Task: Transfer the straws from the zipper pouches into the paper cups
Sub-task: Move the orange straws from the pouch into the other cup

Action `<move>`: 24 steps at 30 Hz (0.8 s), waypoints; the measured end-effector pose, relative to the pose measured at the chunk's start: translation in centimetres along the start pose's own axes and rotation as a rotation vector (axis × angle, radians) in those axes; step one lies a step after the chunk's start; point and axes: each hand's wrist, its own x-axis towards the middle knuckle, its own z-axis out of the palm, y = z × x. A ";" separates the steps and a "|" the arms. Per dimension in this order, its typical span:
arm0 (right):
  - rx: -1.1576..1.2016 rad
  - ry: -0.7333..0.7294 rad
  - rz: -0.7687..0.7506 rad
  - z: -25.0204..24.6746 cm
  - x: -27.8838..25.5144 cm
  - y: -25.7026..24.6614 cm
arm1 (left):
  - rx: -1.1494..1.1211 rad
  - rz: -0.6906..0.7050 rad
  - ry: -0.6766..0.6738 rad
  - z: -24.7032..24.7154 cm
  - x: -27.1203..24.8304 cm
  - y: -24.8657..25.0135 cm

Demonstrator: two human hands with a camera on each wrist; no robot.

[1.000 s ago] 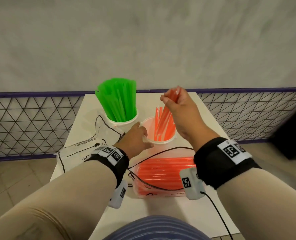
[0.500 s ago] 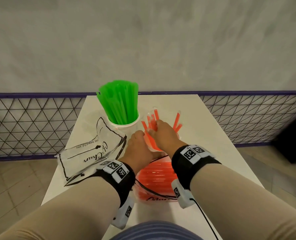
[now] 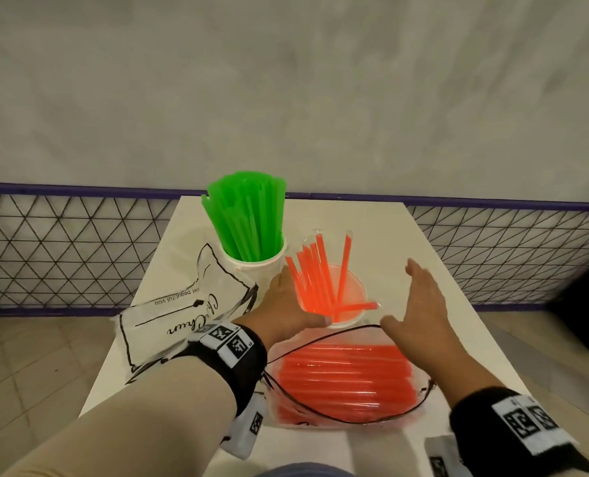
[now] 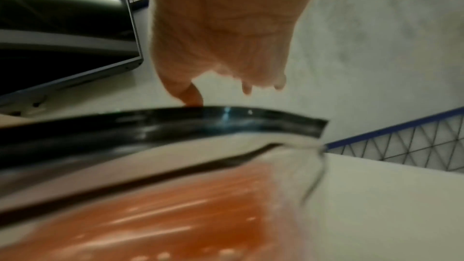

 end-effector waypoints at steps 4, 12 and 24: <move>-0.301 -0.346 -0.076 0.0 1.4 0.9 | -0.047 -0.016 -0.064 0.1 0.3 0.2; 0.074 -0.559 0.081 1.6 6.9 -3.3 | -0.101 -0.074 -0.086 0.9 1.4 -0.5; 0.397 -0.226 0.008 7.8 9.3 -8.6 | -0.065 -0.064 -0.119 0.6 0.3 0.3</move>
